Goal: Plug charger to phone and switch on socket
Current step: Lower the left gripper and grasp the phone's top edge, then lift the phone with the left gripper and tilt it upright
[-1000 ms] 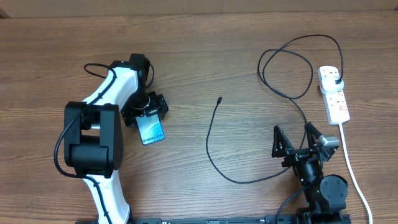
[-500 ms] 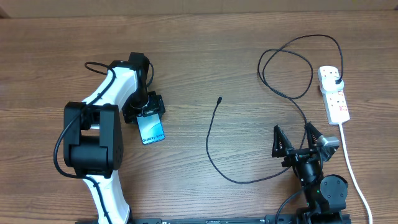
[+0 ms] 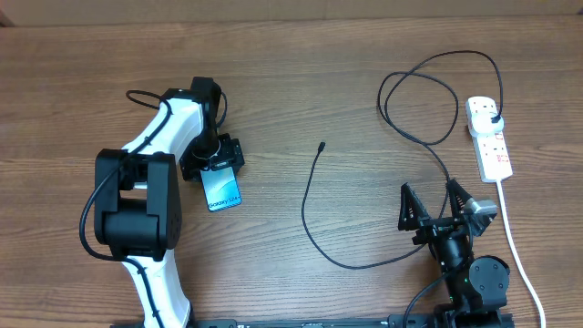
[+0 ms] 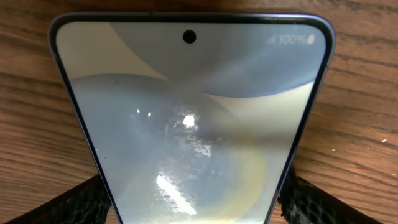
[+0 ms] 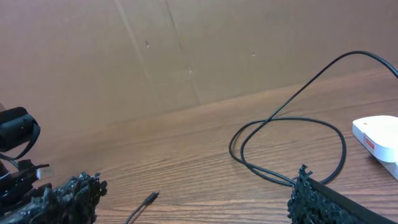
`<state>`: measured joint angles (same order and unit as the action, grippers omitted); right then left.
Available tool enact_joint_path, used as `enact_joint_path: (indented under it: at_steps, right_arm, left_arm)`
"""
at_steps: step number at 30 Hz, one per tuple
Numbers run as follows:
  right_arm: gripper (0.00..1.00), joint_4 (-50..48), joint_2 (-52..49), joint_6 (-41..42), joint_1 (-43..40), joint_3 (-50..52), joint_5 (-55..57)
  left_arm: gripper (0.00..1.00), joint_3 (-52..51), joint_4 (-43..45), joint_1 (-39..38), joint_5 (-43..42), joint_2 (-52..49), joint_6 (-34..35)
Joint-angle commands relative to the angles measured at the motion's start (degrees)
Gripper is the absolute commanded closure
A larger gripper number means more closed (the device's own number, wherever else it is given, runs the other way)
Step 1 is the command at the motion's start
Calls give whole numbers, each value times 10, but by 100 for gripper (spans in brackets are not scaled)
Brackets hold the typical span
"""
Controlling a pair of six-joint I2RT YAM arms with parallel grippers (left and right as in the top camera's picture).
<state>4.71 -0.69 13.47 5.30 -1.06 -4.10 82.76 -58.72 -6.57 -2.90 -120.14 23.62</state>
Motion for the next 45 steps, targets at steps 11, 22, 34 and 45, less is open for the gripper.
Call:
enact_joint_path:
  at_steps: [11,22,34,45]
  right_arm:
    - [0,-3,5,0,2,6,1]
    - [0,-3,5,0,2,6,1]
    - [0,-3,5,0,2,6,1]
    - [0,-3,5,0,2,6,1]
  left_arm:
    - [13,-78,63,-10,28,-47,18]
    - [24,-77,67,-10,14,-47,18]
    - [27,21,-19,-10,14,-47,17]
    - [26,178,-106,-10,14,-47,17]
